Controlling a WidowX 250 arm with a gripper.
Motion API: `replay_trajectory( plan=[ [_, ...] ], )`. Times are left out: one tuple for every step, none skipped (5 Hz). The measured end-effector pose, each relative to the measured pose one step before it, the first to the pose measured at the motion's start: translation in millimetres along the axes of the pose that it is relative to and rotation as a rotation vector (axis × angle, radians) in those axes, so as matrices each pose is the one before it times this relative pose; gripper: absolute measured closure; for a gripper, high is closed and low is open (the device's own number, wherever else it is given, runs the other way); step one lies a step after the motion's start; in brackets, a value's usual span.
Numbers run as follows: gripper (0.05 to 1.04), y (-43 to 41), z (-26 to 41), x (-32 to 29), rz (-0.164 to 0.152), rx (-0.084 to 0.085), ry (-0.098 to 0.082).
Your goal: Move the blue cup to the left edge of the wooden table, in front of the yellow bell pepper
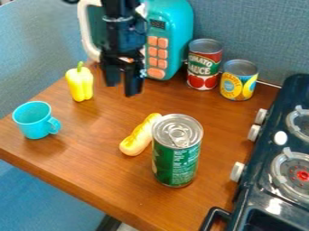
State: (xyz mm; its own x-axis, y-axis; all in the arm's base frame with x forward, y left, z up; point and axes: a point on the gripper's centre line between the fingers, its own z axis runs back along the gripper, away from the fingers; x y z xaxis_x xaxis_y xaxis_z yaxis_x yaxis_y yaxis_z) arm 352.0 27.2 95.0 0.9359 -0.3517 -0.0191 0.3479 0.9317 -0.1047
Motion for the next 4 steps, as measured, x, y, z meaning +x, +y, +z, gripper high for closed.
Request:
replay_trajectory(
  plan=[
    [0.083, -12.86, -7.57, -0.14, -0.0169, 0.0145, 0.0354],
    [0.083, 0.06, 0.34, 0.33, 0.0053, 0.0034, 0.0001],
    [0.083, 0.00, 0.00, 0.00, -0.0015, 0.0000, 0.0000],
    [0.083, -0.13, -0.37, -0.32, -0.0014, -0.0007, 0.0014]
  ],
)
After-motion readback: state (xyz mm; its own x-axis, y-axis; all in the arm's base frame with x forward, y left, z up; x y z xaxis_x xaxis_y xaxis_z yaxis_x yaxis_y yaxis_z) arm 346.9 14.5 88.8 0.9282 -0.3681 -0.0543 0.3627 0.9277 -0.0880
